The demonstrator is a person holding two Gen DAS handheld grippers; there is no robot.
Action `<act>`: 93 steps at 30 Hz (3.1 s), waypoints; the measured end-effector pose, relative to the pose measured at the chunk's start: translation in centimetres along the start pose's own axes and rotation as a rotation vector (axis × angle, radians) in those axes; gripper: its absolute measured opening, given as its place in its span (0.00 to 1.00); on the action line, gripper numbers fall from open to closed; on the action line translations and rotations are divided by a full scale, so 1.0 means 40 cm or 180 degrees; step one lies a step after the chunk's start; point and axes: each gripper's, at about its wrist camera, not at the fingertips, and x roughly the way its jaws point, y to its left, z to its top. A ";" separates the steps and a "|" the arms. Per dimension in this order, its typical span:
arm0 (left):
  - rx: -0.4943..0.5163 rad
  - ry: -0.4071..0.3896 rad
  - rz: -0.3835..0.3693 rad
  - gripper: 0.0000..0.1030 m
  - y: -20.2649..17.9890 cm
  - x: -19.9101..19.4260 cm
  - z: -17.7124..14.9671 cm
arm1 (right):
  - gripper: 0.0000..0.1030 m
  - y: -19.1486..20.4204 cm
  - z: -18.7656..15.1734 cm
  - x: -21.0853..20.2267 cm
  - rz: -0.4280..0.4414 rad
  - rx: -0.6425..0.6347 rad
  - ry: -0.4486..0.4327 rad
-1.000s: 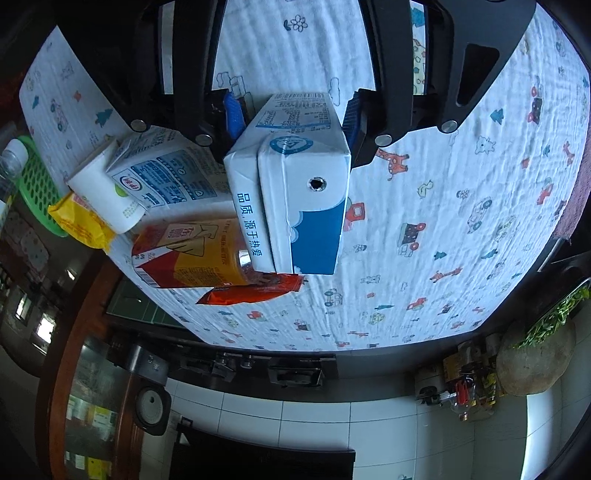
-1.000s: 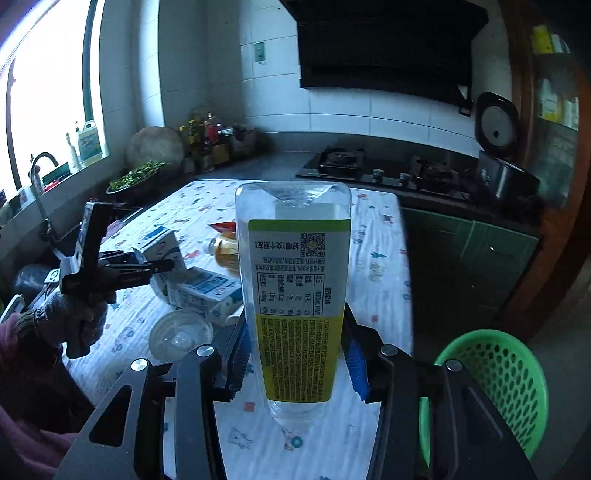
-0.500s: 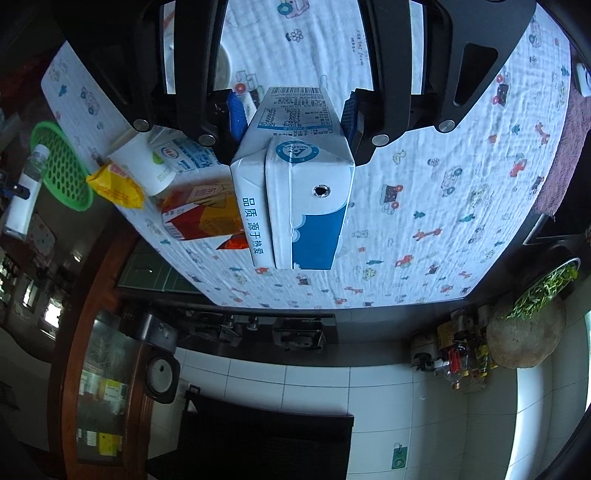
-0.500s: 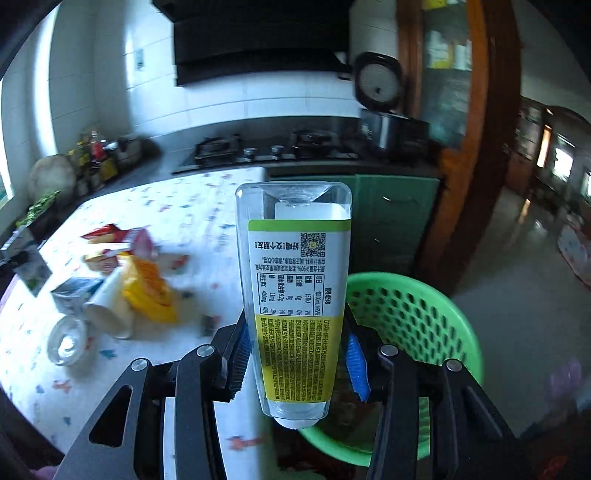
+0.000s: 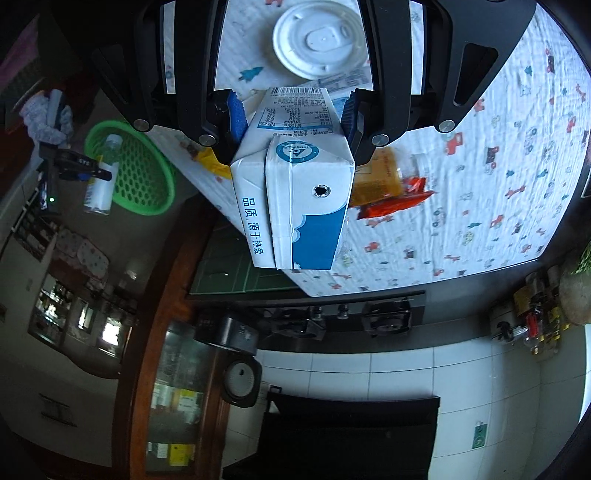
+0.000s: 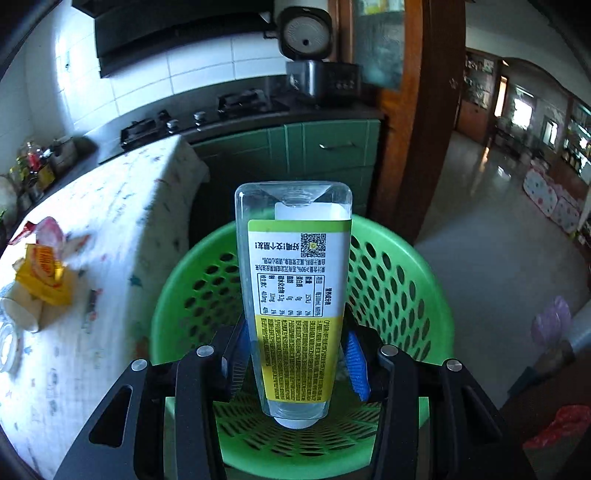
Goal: Collect trash
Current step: 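Drop the bottle into the green basket while the left tool grasps the milk carton, then carry the white milk carton over the green basket and open the left tool, then grasp the yellow snack bag with the right tool while the left tool returns to the table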
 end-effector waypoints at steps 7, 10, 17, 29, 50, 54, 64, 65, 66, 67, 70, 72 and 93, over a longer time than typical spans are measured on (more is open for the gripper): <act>0.0249 0.0089 -0.0305 0.39 -0.149 0.059 0.019 | 0.44 -0.051 -0.012 0.081 -0.0101 0.0100 0.0241; 0.0327 0.0127 -0.0435 0.39 -0.210 0.083 0.021 | 0.46 -0.063 -0.012 0.089 -0.0167 0.0087 0.0229; 0.0526 0.0250 -0.0694 0.39 -0.350 0.154 0.015 | 0.53 -0.072 -0.012 0.029 -0.0134 0.0115 0.0050; 0.0762 0.0501 -0.0992 0.40 -0.550 0.312 0.000 | 0.75 -0.096 -0.060 -0.147 -0.0004 0.0250 -0.0362; 0.0763 0.0686 -0.1020 0.62 -0.635 0.416 -0.037 | 0.76 -0.087 -0.113 -0.207 0.0198 0.0314 -0.0467; 0.0733 0.0613 -0.0978 0.62 -0.599 0.364 -0.024 | 0.76 -0.072 -0.116 -0.222 0.0219 0.0315 -0.0500; 0.0676 0.0393 -0.0656 0.63 -0.441 0.175 -0.029 | 0.81 0.026 -0.111 -0.277 0.0413 0.0191 -0.0606; 0.0666 0.0378 -0.0611 0.63 -0.419 0.156 -0.032 | 0.81 0.041 -0.111 -0.281 0.0442 0.0165 -0.0611; 0.0654 0.0363 -0.0557 0.63 -0.397 0.140 -0.034 | 0.81 0.059 -0.109 -0.284 0.0471 0.0131 -0.0616; 0.0642 0.0350 -0.0522 0.63 -0.375 0.127 -0.033 | 0.81 0.081 -0.108 -0.288 0.0500 0.0092 -0.0622; 0.0549 0.0289 -0.0355 0.63 -0.292 0.080 -0.043 | 0.83 0.132 -0.103 -0.293 0.0594 0.0002 -0.0629; 0.0451 0.0285 -0.0261 0.63 -0.233 0.056 -0.052 | 0.83 0.173 -0.099 -0.293 0.0645 -0.0098 -0.0623; -0.0158 0.0421 0.0377 0.63 0.142 -0.042 -0.170 | 0.77 0.519 -0.008 -0.175 0.1305 -0.0896 -0.0351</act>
